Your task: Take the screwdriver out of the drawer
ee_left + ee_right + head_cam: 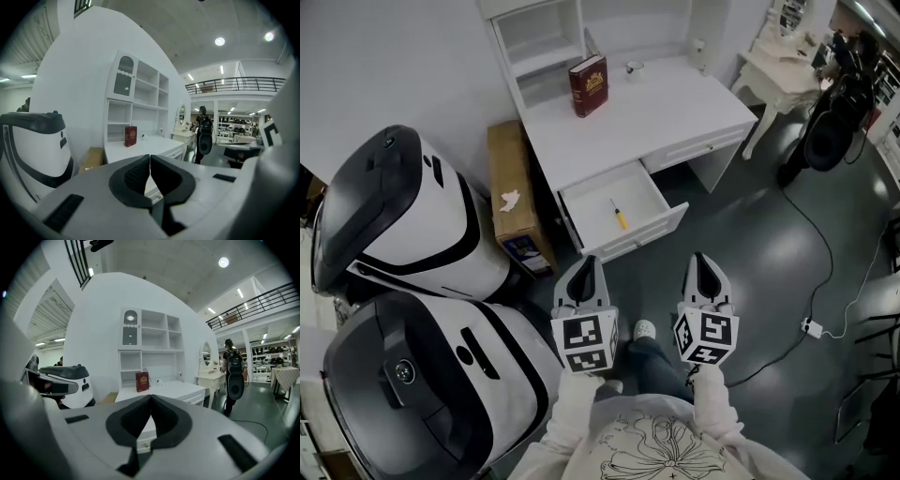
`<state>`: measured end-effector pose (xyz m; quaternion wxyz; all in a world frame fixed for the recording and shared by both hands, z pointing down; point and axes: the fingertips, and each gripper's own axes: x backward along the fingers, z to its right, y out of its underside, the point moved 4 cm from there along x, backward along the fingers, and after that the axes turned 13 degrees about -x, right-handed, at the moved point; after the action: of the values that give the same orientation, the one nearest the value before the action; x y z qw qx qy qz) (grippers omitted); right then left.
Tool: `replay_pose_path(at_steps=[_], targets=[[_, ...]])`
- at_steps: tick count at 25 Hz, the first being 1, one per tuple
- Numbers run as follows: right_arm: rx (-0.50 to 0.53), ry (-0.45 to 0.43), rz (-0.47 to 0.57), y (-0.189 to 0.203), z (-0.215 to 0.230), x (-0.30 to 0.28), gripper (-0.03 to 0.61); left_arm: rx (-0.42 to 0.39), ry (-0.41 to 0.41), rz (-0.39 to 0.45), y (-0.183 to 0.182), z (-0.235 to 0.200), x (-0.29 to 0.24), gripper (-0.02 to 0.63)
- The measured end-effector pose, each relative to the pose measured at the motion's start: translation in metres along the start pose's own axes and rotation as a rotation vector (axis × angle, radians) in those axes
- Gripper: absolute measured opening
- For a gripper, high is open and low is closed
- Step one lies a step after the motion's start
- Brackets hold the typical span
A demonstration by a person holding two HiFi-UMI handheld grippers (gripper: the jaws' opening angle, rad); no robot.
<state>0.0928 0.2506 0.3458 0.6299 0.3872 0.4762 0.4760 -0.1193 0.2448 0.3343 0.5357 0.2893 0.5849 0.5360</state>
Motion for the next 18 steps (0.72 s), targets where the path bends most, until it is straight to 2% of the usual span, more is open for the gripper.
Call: replay_pose_path(at_steps=[9,18], targets=[[0.003,-0.064,-0.017,-0.037,0.047,-0.088,0.003,0.029,-0.066,-0.019,-0.034,0.014,-0.086,0.008],[-0.005,-0.098,-0.049,-0.042,0.077,-0.135,0.003,0.058,-0.106,-0.062,-0.037,0.025,-0.134,0.008]])
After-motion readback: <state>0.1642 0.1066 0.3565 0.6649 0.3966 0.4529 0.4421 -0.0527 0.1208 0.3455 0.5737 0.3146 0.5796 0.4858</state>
